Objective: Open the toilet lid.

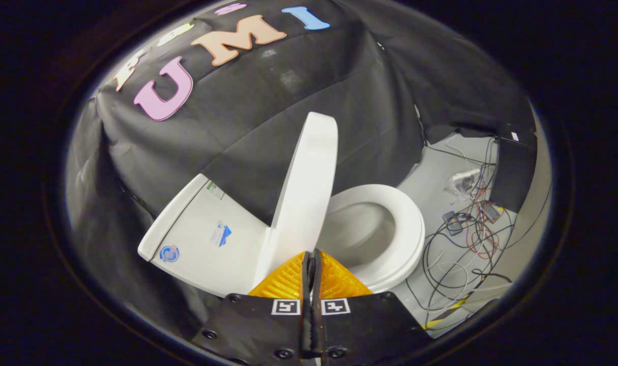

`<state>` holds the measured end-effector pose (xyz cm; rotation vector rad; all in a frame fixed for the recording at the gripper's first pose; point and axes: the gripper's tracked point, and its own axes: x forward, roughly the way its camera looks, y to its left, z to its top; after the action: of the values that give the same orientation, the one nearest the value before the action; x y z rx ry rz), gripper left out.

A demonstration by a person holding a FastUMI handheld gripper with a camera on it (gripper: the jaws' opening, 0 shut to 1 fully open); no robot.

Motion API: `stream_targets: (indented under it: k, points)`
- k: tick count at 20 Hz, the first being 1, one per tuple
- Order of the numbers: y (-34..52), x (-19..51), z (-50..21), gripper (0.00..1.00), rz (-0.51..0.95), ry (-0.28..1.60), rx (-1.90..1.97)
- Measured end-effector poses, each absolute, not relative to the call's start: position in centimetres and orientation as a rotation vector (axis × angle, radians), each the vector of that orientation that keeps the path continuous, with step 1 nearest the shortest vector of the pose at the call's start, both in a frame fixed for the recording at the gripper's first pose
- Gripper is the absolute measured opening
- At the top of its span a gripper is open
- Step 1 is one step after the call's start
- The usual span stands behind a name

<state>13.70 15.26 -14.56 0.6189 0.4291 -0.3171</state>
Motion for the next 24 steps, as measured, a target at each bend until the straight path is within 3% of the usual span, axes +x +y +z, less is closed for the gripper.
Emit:
stream_targets:
  k: [24]
  points:
    - [21.9, 17.1, -7.6, 0.01, -0.221, 0.363, 0.464]
